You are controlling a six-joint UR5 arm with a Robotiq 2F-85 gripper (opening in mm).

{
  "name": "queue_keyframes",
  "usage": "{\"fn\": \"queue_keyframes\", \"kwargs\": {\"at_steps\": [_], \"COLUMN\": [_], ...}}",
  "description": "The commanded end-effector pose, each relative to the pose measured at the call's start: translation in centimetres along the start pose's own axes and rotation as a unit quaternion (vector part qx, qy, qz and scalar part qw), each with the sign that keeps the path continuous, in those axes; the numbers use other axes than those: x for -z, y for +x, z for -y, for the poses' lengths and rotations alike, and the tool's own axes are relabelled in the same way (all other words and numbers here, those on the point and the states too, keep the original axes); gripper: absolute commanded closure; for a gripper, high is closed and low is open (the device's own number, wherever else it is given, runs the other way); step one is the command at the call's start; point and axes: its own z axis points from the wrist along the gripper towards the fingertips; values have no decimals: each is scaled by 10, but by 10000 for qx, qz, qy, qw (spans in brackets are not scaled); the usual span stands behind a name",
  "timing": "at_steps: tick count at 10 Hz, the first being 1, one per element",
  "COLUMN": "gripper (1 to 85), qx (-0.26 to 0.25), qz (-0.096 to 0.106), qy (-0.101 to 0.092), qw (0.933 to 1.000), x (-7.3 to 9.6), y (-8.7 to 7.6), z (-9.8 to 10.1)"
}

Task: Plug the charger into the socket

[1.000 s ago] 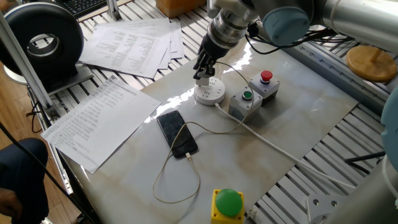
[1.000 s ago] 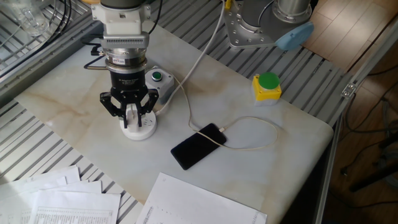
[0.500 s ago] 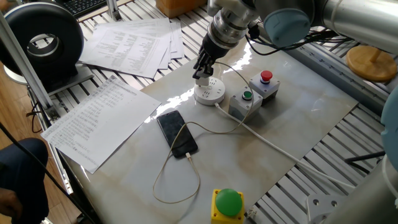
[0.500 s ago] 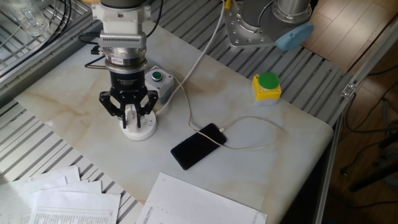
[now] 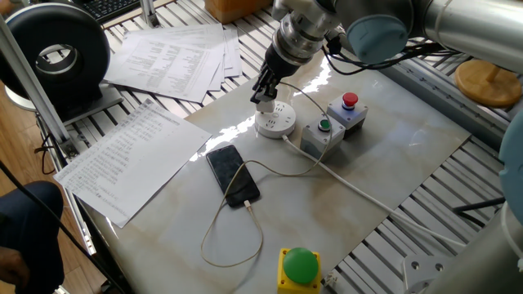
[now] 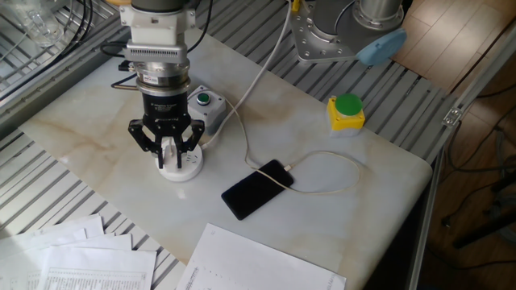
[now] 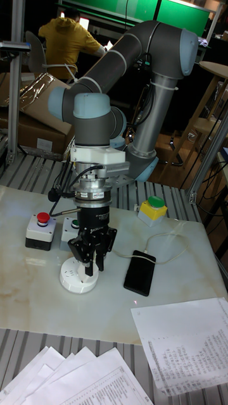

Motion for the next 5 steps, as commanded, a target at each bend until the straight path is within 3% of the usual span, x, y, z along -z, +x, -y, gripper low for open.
{"fn": "queue_keyframes", "kwargs": {"at_steps": [1,5], "gripper": [847,847], "qx": [-93,-43], "qz": [33,-40], "qy": [-43,-46], "qw": [9999,10000], "x": [5,6], "y": [0,6], "z": [-1,1]}}
